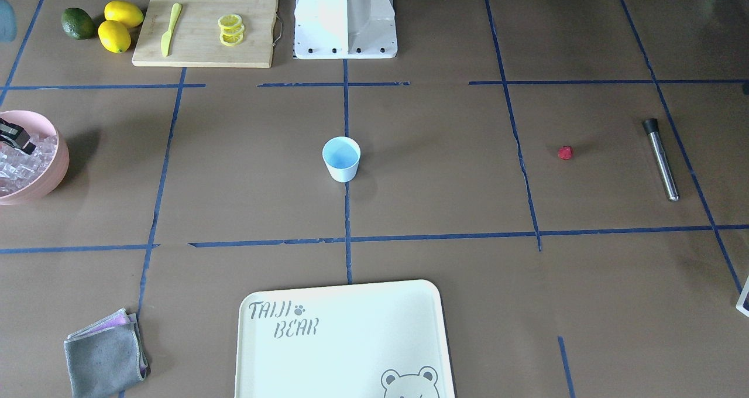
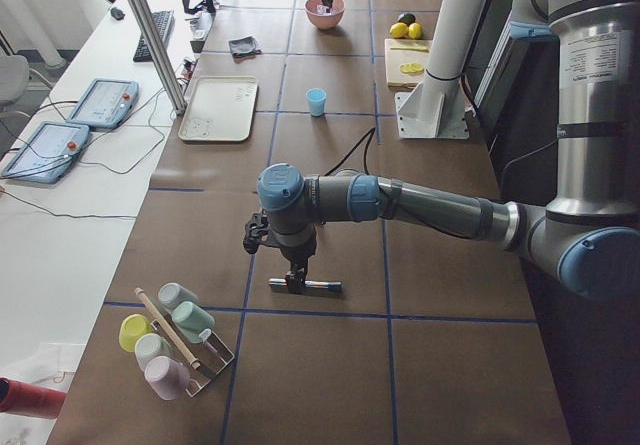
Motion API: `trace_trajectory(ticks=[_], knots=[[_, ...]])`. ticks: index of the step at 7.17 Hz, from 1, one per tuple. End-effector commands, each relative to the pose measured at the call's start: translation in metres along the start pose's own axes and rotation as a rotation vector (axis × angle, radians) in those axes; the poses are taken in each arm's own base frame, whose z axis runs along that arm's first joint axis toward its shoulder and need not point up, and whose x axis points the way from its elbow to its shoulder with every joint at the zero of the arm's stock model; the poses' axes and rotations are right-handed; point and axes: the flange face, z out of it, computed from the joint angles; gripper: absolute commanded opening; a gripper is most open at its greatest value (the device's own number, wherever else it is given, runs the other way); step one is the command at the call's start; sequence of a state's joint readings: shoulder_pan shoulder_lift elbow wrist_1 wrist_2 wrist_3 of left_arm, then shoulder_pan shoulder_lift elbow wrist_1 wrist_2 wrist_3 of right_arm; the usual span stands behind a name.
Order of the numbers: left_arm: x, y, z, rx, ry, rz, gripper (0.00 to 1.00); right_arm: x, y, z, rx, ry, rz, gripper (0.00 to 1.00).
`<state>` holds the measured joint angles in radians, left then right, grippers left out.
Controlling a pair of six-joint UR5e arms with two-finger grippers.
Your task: Mash ice and strawberries in cup
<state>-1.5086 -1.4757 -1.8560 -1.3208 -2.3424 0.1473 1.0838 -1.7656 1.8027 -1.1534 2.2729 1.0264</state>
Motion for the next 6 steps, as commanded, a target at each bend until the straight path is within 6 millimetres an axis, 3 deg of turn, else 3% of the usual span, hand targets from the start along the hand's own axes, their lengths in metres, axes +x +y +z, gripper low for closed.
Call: trace_trajectory(ticks=[1,2,3,4,5,6], knots=[[0.002,0.0,0.0,0.002,0.014,0.001,1.0,-0.031,0.013,-0.075,-0.02,-0.17,-0.02,0.0],[0.003,0.0,0.0,0.005,0.029,-0.001,1.0,-0.06,0.009,-0.115,0.035,-0.24,-0.062,0.0],[0.003,-0.001,0.0,0.004,0.03,0.001,1.0,-0.09,0.004,-0.13,0.059,-0.275,-0.076,0.0],[0.006,0.0,-0.003,0.012,0.029,0.006,1.0,-0.147,0.005,-0.144,0.047,-0.329,-0.034,0.0],[0.008,0.0,-0.006,0.016,0.029,0.01,1.0,-0.225,0.027,-0.14,0.002,-0.368,0.049,0.0],[0.009,-0.001,-0.006,0.016,0.029,0.014,1.0,-0.303,0.066,-0.12,0.008,-0.39,0.091,0.0]])
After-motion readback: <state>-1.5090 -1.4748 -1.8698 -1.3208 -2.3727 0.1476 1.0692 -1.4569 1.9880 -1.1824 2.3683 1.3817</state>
